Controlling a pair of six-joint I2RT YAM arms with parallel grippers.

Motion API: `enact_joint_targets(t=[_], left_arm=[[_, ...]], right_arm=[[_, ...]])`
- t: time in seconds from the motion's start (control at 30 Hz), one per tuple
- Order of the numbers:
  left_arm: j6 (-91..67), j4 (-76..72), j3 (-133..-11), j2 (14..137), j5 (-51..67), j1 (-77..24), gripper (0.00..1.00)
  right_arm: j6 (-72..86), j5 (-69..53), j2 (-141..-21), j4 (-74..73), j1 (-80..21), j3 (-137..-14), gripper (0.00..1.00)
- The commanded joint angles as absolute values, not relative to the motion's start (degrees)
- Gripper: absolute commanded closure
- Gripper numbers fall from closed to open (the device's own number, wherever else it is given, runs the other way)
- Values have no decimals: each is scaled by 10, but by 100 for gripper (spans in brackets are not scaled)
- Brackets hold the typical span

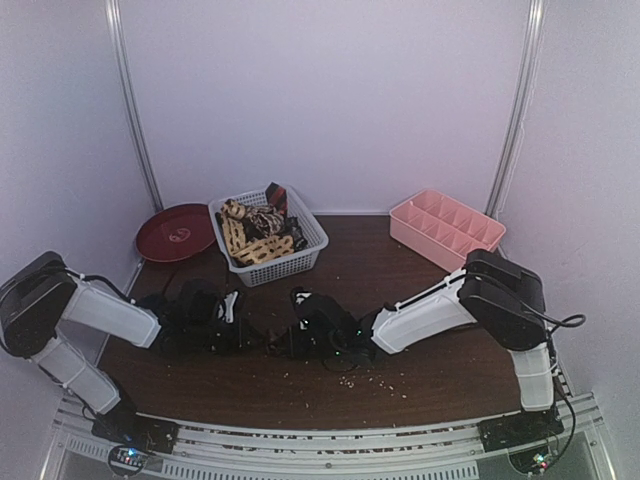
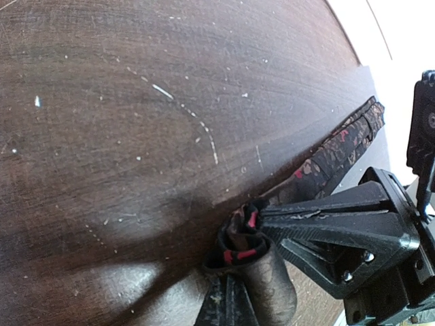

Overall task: Roll the ties
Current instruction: Roll the tie at the center of the board.

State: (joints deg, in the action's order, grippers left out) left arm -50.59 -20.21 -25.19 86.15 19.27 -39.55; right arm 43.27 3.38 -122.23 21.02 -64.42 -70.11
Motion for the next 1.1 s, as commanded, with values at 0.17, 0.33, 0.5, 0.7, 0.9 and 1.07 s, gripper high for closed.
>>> enact_joint_targets(t=[0.17,0.33,0.5,0.7,0.9,1.07], left_arm=[[-514,-240,-272,872,205,-405,100],[-516,-246,-285,880,210,-410,100],[-517,-246,-295,894,211,-414,100],[-517,-240,-307,902,205,-420,100],[-516,-238,-320,913,203,-425,100],[-512,-228,-330,918,198,-429,99]], right_arm=[[445,19,-1193,241,-635,-674,96],[452,9,-1188,260,-629,-660,96],[456,6,-1183,274,-626,-649,97],[466,-3,-1177,297,-619,-627,98],[470,-5,-1170,310,-611,-613,99],[470,-2,-1165,312,-608,-606,99]])
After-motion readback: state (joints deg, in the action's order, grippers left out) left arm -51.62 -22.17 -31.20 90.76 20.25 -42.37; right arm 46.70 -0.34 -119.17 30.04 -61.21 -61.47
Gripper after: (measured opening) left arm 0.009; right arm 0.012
